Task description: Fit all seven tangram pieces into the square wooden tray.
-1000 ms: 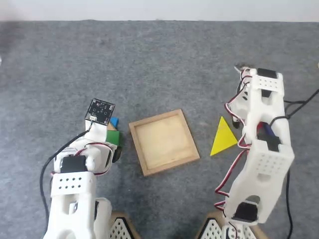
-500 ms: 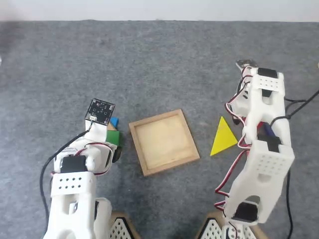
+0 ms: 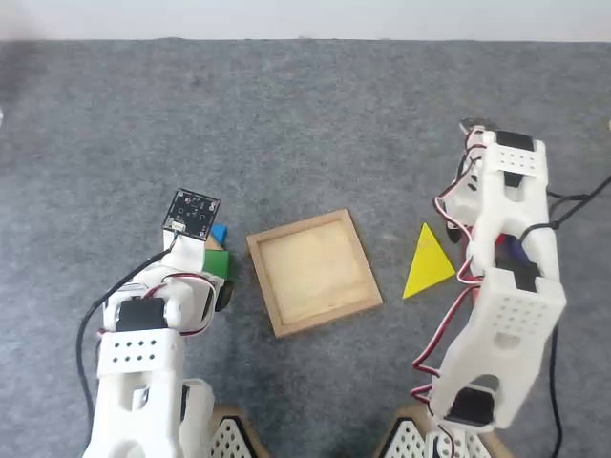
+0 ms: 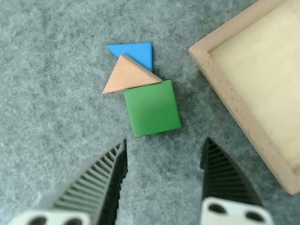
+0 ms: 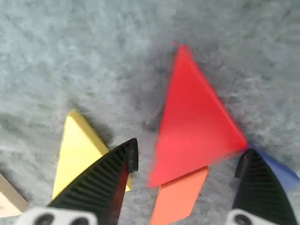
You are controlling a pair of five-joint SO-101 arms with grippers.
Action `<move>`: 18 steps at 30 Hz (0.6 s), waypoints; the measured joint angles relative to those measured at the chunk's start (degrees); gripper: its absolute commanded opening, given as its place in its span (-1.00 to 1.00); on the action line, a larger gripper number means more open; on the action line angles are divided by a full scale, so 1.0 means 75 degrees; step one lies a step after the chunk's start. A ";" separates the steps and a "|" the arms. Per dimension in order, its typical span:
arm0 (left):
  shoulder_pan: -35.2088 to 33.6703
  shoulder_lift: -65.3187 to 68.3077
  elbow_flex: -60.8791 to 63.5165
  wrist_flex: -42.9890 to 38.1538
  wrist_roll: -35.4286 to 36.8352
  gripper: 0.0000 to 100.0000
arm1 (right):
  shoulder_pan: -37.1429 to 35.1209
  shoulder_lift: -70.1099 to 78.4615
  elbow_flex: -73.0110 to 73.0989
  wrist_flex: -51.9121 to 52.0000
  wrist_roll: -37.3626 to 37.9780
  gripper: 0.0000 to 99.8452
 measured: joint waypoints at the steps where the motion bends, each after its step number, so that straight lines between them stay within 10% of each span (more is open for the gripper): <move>1: 0.0000 0.0000 0.0000 0.0000 0.0000 -0.50 | 0.0047 0.0000 0.0000 0.0000 -0.0035 -0.29; 18: 0.0000 0.0000 0.0000 0.0000 0.0000 -0.50 | -0.0410 0.0516 -0.0012 -0.0082 -0.0129 -0.19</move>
